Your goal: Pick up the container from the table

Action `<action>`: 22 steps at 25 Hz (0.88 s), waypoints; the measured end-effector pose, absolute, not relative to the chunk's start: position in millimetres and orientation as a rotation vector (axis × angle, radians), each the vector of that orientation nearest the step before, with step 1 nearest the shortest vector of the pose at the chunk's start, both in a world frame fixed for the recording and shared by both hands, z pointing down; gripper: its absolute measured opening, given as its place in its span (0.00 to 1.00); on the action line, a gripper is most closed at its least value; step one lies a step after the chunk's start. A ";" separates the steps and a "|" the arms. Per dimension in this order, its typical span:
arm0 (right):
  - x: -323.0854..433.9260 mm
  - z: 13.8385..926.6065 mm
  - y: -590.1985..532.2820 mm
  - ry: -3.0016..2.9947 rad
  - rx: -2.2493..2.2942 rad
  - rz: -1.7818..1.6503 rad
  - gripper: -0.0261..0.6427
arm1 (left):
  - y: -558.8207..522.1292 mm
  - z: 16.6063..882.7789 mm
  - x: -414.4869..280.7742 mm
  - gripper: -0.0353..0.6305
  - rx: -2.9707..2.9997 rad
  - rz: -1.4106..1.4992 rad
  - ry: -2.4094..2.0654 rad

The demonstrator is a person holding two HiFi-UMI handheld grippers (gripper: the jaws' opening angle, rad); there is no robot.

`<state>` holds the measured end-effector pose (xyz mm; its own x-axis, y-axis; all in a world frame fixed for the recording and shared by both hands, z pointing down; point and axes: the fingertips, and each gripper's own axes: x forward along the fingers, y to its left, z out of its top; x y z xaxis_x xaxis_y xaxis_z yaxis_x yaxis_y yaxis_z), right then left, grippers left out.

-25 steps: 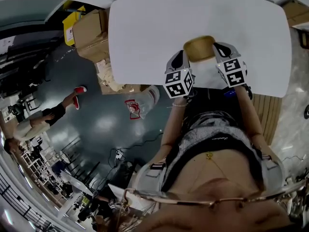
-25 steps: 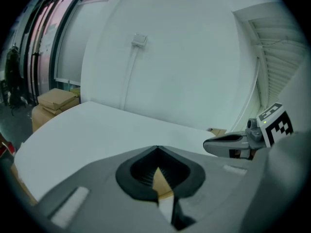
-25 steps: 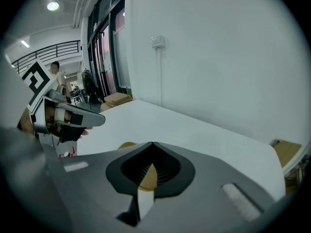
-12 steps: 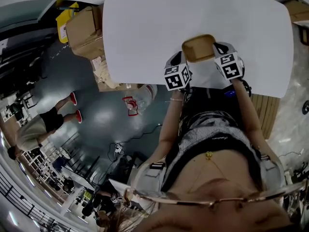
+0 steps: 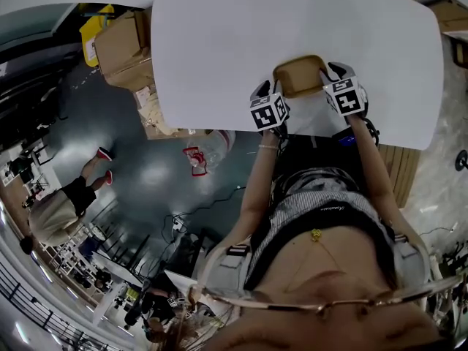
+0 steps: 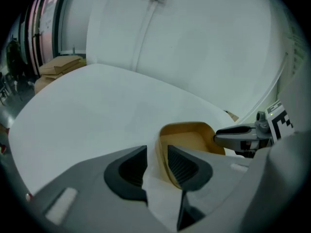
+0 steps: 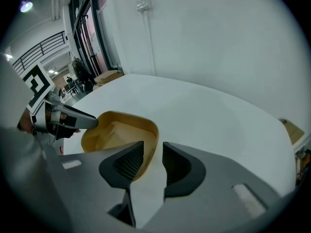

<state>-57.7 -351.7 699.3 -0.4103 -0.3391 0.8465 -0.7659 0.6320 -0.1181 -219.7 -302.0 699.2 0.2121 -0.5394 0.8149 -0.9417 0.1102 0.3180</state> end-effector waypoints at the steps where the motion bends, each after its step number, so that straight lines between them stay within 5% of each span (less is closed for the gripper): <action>1: -58.2 704.6 -351.3 -1.992 0.858 0.645 0.26 | -301.4 704.1 -217.2 0.25 1.540 0.541 -1.433; 5: -57.9 725.8 -348.9 -1.942 0.839 0.661 0.21 | -296.2 723.8 -205.4 0.25 1.504 0.558 -1.391; 9: -59.7 732.3 -347.8 -1.928 0.831 0.652 0.13 | -294.7 726.7 -198.2 0.10 1.474 0.577 -1.417; 22: -61.1 666.4 -348.0 -2.047 0.857 0.566 0.13 | -294.9 658.0 -200.1 0.09 1.543 0.486 -1.498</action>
<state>-61.1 -348.0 666.4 -0.4268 -0.3693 0.8255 -0.7409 0.6662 -0.0850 -200.1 -294.9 658.0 0.1877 -0.5799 0.7928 -0.9348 0.1424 0.3254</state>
